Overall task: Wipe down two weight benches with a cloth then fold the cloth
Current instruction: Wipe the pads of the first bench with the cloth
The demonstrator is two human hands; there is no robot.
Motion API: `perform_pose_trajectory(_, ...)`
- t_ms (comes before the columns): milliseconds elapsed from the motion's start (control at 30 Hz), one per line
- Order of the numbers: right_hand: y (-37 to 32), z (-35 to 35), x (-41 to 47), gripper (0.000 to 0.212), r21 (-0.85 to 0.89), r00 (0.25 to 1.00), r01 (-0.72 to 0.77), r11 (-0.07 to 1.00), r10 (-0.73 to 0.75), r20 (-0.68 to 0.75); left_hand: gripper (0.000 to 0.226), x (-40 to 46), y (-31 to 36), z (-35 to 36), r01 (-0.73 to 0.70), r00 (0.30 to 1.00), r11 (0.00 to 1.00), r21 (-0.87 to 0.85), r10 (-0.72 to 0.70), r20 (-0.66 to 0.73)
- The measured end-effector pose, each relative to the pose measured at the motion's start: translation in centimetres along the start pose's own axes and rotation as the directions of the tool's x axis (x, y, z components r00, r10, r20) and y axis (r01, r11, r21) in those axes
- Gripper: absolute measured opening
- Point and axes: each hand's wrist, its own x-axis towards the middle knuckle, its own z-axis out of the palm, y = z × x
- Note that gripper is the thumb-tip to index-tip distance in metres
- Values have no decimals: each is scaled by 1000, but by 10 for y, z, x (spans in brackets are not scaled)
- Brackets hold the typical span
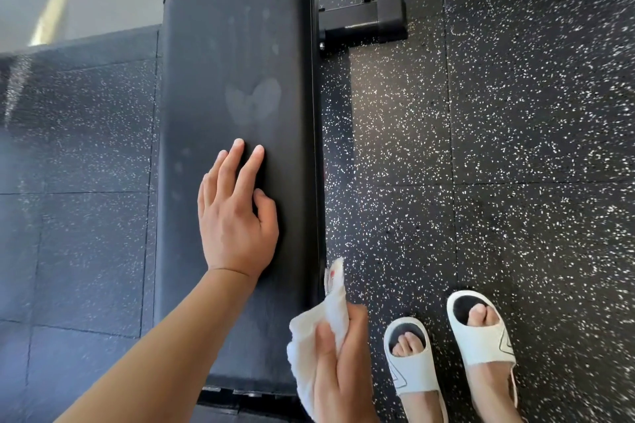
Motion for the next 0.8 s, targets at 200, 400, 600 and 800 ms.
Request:
perform_pose_trajectory(200, -57, 17, 134, 16, -58, 983, 115, 992, -122, -140, 60, 0, -1, 1, 9, 1000, 1000, 2, -9, 7)
perform_pose_trajectory(400, -114, 9, 248, 20, -370, 924, 354, 859, -382, -3, 59, 1, 0, -1, 12, 1000, 1000, -4, -12, 19)
perform_pose_trajectory(600, -115, 0, 212, 29, -494, 730, 677, 545, -581, 360, 63, 0, 1, -4, 270, 958, 958, -97, -277, -67)
perform_pose_trajectory(800, -131, -6, 253, 28, -363, 416, 904, 225, -655, 630, 56, 1, -3, -1, 264, 959, 961, -82, -270, -86)
